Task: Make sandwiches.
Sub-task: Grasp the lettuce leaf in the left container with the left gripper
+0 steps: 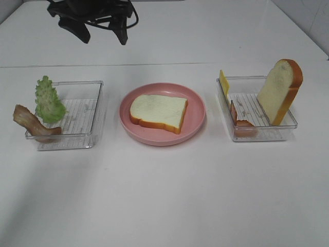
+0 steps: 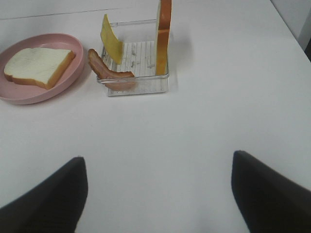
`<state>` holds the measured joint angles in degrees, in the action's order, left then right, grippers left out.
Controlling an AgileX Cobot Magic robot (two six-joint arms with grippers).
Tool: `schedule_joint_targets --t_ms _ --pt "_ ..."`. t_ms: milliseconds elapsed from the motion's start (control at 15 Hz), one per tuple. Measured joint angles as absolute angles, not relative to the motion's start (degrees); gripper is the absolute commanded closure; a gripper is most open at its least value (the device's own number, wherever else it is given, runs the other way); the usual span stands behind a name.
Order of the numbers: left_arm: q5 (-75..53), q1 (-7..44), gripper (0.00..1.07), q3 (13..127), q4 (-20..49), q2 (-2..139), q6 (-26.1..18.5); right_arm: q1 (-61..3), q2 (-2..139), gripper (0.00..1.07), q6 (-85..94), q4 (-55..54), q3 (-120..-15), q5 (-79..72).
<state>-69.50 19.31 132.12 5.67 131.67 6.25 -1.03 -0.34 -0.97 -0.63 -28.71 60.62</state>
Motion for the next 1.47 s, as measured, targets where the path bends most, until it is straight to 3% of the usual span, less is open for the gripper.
schedule_joint_targets --t_ms 400,800,1467 --pt "-69.4 10.9 0.26 127.3 1.4 124.4 6.6 -1.0 -0.3 0.31 -1.0 -0.6 -28.7 60.6" --pt "-69.8 10.4 0.26 113.9 -6.2 123.9 8.5 -1.0 -0.3 0.31 -1.0 -0.6 -28.7 60.6" --pt "-69.9 10.4 0.36 113.6 -7.8 132.8 11.6 -1.0 -0.3 0.31 -1.0 -0.6 -28.7 60.6"
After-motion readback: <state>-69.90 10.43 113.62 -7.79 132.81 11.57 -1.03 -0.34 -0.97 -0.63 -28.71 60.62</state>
